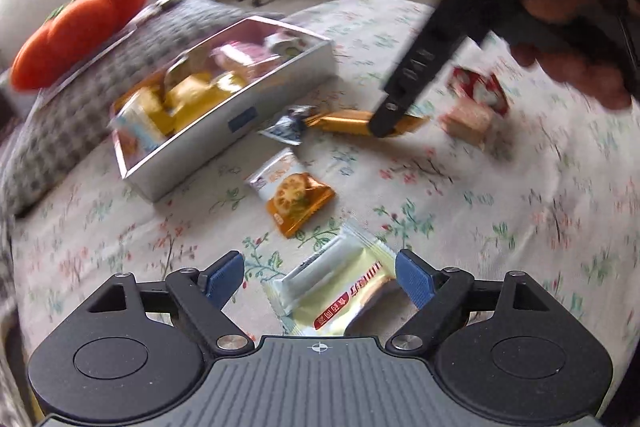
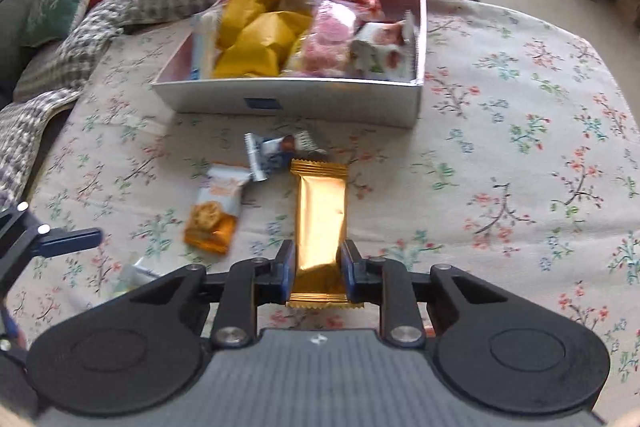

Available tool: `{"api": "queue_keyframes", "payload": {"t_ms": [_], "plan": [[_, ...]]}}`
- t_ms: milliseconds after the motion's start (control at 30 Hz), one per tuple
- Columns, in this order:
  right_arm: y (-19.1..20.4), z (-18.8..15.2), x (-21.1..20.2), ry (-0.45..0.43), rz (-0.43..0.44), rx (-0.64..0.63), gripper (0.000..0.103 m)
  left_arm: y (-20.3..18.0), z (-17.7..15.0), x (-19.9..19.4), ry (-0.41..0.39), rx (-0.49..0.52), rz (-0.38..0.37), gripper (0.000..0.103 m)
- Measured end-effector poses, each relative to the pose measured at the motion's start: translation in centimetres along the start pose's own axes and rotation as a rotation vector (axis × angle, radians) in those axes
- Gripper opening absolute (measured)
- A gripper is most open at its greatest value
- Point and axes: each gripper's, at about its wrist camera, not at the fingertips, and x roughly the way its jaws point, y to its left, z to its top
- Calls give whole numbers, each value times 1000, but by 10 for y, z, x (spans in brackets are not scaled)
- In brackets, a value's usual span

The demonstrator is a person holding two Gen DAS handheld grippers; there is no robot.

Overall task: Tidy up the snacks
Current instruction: 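Grasp the gold wafer bar with the right tool while the left tool grasps the white-yellow biscuit packet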

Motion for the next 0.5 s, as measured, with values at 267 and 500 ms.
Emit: {"api": "queue_keyframes", "payload": {"t_ms": [267,500], "plan": [[1,-2,-8,-9,29,28,14,-8,-4,21,5,157,4,87],[3,-3,0,6,-11,-8,30,-16,-15,20,17,228,-41,87]]}}
